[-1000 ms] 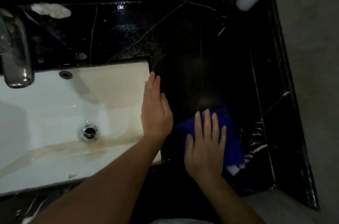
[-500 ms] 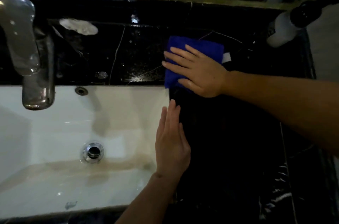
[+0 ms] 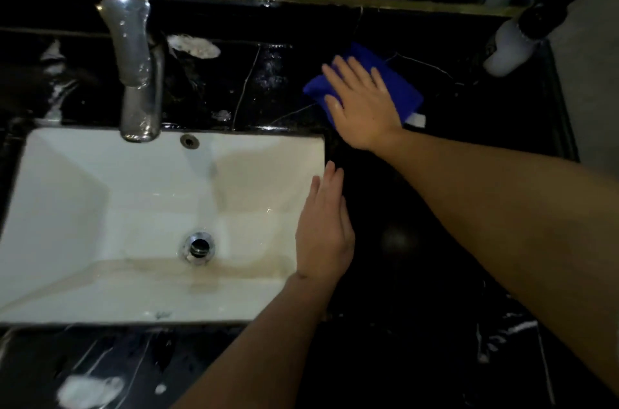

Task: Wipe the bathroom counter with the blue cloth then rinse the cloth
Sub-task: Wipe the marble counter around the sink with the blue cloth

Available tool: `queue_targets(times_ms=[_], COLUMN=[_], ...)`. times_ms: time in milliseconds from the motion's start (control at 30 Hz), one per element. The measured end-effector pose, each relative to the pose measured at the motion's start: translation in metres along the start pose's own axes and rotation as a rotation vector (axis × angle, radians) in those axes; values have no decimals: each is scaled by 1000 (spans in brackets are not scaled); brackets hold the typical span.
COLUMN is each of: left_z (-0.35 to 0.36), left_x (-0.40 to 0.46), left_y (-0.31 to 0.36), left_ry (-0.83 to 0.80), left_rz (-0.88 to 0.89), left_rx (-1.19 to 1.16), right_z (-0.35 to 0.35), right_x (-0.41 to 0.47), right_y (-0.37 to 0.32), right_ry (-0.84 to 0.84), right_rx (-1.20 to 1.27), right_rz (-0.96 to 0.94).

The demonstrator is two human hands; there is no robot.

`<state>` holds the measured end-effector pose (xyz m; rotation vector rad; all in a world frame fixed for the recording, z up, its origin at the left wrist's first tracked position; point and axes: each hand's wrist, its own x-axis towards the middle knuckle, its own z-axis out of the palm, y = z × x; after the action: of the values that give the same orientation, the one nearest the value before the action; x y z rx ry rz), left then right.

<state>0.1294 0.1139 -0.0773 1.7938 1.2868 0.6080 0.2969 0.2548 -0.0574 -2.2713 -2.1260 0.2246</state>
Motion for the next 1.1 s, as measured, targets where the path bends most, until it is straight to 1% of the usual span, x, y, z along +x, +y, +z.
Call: queue_targets(times_ms=[33, 67, 133, 200, 233, 333, 467, 567, 700, 800, 867, 933, 1033, 1100], left_z=[-5, -8, -20, -42, -54, -80, -101, -118, -133, -140, -150, -168, -212, -253], left_x=[-6, -13, -38, -85, -110, -166, -203, -219, -217, -217, -219, -225, -233, -237], left_y=[-5, -11, -19, -31, -37, -52, -63, -72, -84, -83, -79, -79, -104, -132], left_ry=[-46, -91, -197, -339, -379, -421, -486, -503, -590, -629, -564, -418, -182, -87], left_rz=[5, 53, 270, 422, 448, 449, 446, 482, 579, 564, 494, 409, 263, 135], left_rx=[68, 196, 458, 576, 605, 666, 683, 689, 716, 759, 760, 730, 674, 672], right_z=[2, 8, 16, 18, 18, 25, 33, 43, 52, 52, 55, 54, 54, 55], right_x=[-13, -23, -49, -83, -103, -171, -249, -292, -326, -343, -351, -357, -358, -358], right_y=[1, 6, 17, 13, 5, -22, -62, -93, -122, -141, -150, -152, -149, -149], right_ry=[16, 24, 37, 45, 51, 55, 72, 76, 80, 70, 61, 57, 61, 78], right_rx=[16, 25, 15, 13, 15, 26, 45, 50, 37, 28, 24, 21, 11, 21], right_rz=[75, 141, 229, 273, 293, 382, 519, 564, 600, 618, 600, 579, 552, 560])
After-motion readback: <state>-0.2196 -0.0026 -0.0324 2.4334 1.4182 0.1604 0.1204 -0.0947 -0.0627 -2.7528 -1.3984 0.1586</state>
